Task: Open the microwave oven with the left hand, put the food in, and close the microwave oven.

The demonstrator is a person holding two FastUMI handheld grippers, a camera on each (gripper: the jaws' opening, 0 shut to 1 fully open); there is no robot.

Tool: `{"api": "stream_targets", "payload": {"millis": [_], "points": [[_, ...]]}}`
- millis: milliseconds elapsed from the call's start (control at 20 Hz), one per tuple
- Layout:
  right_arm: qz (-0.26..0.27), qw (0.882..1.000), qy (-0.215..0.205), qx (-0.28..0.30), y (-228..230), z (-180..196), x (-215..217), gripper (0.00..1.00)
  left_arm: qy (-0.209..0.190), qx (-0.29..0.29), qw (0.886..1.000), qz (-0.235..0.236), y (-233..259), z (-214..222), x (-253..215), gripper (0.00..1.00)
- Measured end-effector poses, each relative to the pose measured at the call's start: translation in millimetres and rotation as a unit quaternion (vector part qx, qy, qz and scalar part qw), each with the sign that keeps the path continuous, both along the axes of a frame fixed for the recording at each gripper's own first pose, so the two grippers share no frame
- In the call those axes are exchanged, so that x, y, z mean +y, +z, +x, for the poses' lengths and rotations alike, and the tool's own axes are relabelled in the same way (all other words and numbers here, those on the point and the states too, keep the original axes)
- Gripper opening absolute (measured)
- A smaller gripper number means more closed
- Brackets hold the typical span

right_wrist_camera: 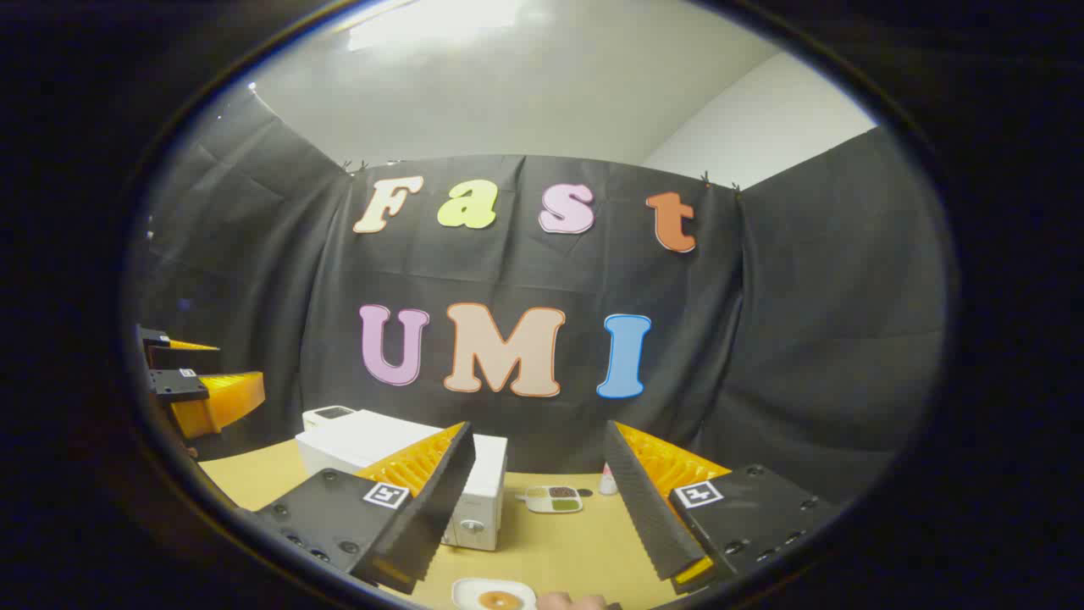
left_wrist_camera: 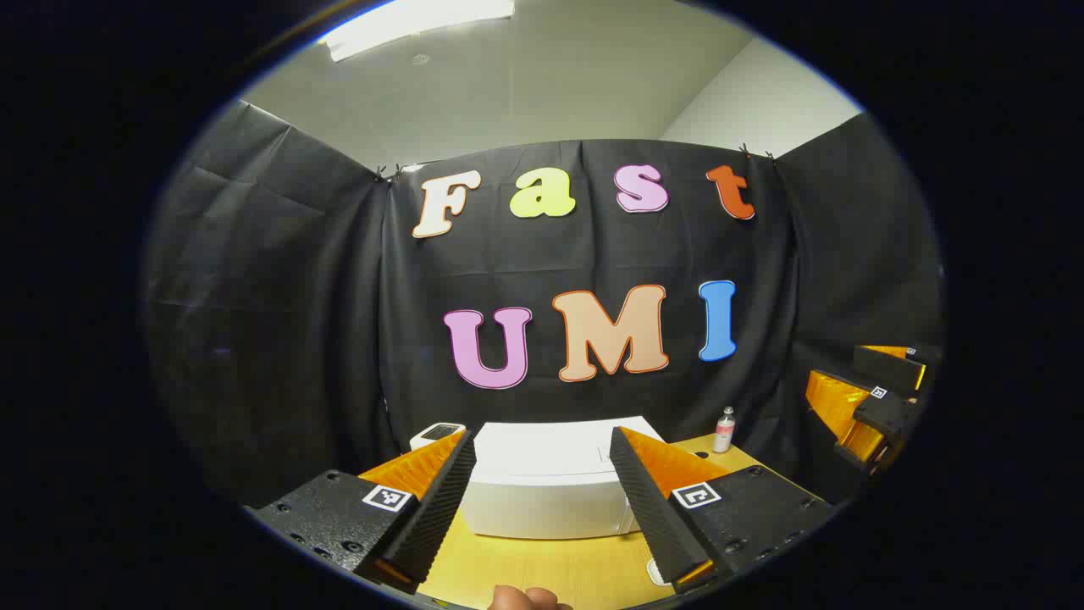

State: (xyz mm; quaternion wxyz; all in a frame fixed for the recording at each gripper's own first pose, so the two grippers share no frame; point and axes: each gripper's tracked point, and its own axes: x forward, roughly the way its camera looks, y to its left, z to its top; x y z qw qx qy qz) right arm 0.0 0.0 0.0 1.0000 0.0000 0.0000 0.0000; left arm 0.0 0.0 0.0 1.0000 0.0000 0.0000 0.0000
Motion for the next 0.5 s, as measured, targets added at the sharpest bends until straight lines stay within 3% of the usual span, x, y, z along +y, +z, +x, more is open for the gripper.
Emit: {"api": "stream_targets", "payload": {"millis": [500], "points": [[0.0,1.0,0.005,0.003,-8,16,-8,0.97,0.013,0.008,1.0,0.008,-4,9,-2,0.95]]}}
